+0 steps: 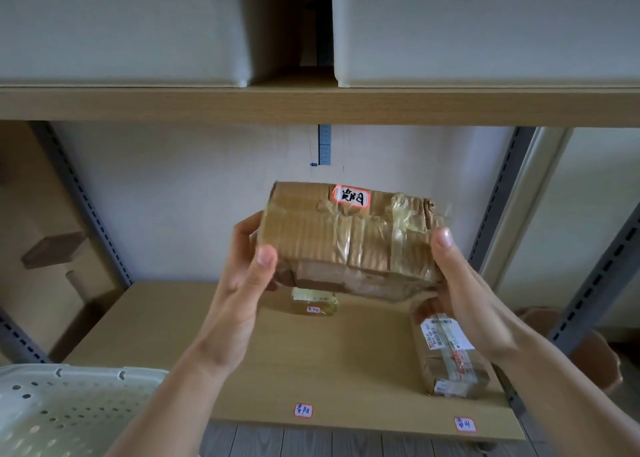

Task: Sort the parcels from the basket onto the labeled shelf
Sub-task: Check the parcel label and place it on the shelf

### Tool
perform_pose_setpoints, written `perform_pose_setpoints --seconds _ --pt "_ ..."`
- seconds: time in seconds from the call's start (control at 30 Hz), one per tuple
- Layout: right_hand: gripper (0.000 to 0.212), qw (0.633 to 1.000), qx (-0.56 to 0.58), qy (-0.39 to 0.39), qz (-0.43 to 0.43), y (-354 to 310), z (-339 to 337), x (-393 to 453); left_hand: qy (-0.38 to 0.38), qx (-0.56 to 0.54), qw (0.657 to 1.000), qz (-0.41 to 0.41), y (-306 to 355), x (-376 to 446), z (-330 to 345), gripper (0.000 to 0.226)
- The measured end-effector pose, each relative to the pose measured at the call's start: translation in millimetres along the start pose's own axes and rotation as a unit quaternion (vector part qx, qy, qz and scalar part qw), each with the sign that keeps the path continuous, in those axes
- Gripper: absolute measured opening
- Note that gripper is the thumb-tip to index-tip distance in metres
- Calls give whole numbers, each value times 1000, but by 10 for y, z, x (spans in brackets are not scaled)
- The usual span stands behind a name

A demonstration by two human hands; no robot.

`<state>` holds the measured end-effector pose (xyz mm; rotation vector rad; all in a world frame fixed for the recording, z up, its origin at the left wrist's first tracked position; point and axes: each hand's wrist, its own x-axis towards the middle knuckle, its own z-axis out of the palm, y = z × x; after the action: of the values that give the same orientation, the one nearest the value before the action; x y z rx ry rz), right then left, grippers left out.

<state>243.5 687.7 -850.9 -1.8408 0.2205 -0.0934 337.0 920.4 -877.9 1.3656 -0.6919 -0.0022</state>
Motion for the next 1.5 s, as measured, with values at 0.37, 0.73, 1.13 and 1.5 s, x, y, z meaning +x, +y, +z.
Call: perform_pose_setpoints --seconds 0.37,0.73,1.13,1.5 --pt "35 938 335 -12 88 -60 374 -5 44 -189 979 -60 8 13 139 89" --pt "77 969 241 -27 38 22 284 120 143 -178 967 -115 57 59 94 65" --pt "41 889 449 -25 -83 15 58 214 88 -145 954 -246 95 18 36 48" --pt "39 969 231 0 -89 -73 222 129 43 -261 943 -201 119 -47 267 21"
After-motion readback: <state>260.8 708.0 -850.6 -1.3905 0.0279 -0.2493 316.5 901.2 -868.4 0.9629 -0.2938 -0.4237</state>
